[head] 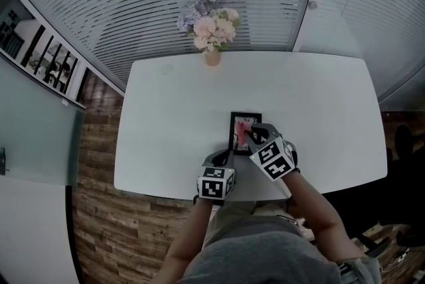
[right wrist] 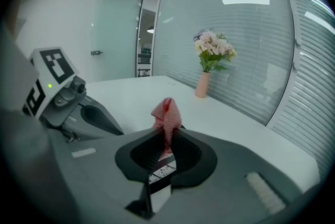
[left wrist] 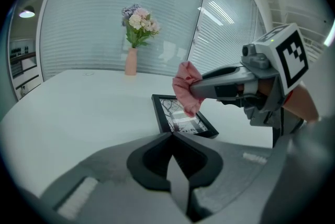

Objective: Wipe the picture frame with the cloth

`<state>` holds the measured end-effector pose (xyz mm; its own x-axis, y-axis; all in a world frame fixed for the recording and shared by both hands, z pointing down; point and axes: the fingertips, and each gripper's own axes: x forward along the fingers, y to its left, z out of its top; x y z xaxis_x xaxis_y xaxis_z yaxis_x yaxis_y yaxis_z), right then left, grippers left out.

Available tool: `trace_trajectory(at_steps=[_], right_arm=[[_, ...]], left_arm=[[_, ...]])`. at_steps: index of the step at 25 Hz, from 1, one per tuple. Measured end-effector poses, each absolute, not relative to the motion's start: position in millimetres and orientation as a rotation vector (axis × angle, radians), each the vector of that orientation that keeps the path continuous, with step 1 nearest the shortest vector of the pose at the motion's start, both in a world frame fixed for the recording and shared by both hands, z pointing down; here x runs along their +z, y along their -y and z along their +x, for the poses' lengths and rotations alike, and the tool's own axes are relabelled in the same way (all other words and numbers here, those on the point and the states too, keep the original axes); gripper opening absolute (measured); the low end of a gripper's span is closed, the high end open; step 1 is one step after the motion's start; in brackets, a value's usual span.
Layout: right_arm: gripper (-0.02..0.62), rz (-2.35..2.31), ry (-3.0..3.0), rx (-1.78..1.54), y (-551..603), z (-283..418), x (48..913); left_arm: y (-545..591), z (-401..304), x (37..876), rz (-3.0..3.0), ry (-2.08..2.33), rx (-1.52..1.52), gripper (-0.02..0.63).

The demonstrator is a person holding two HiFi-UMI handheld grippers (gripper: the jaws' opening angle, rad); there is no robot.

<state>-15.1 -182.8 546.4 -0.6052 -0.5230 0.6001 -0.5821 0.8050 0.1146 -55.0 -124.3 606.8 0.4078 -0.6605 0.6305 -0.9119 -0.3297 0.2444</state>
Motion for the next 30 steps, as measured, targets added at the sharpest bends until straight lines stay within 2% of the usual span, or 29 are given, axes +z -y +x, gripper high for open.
trace_trajectory(at_steps=[30], right_arm=[[0.041,0.721,2.227,0.156,142.6,9.5,599.6]], left_arm=[[123.7,-54.9,607.0,2.102,1.343,0.577,0.005]])
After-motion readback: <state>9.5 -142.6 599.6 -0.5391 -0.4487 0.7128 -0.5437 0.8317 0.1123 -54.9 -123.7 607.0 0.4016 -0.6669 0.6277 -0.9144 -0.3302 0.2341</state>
